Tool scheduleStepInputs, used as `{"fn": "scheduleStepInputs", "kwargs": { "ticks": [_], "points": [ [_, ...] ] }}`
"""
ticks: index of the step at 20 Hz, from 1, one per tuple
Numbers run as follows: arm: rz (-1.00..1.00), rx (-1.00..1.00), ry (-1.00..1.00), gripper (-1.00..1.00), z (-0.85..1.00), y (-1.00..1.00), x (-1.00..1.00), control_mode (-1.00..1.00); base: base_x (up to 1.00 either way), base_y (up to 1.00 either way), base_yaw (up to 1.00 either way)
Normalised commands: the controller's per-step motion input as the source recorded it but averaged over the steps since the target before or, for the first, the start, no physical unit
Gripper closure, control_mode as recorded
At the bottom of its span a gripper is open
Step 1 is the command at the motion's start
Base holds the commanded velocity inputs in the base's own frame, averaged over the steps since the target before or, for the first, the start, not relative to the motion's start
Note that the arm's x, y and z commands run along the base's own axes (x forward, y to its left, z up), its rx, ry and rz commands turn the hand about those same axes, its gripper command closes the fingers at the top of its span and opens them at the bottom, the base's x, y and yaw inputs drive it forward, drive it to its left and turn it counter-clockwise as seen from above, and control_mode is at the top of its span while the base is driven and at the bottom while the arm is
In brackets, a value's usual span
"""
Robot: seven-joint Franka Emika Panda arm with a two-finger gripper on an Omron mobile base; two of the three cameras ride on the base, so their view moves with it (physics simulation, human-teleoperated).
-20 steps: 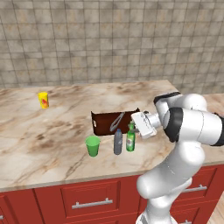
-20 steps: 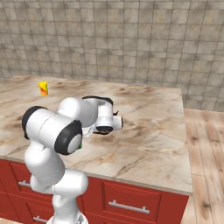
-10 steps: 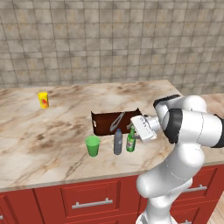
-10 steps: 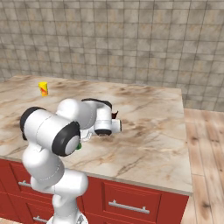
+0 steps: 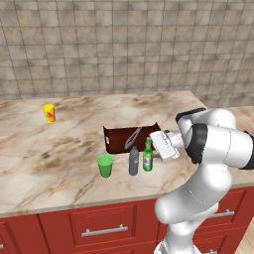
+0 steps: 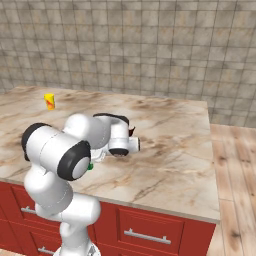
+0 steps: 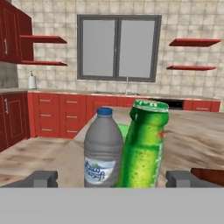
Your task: Place the drinks on the dining counter in a tight cluster.
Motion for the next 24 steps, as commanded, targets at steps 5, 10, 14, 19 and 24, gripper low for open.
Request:
{"fn": "scheduleStepInputs", "kwargs": {
  "ticks": [5, 10, 14, 19, 24],
  "points": [
    [0.0, 0.0, 0.0, -1.0, 0.0, -0.07, 0.0, -1.0, 0.0, 0.0, 0.0],
    [0.0, 0.01, 0.0, -1.0, 0.04, -0.14, -0.08, -1.0, 0.0, 0.0, 0.0],
    [0.0, 0.01, 0.0, -1.0, 0.07, -0.21, -0.18, -1.0, 0.0, 0.0, 0.0],
    [-0.06, 0.01, 0.02, -1.0, 0.19, -0.1, -0.44, -1.0, 0.0, 0.0, 0.0],
    [-0.1, 0.0, 0.04, -1.0, 0.2, -0.02, -0.54, -1.0, 0.0, 0.0, 0.0]
  ]
}}
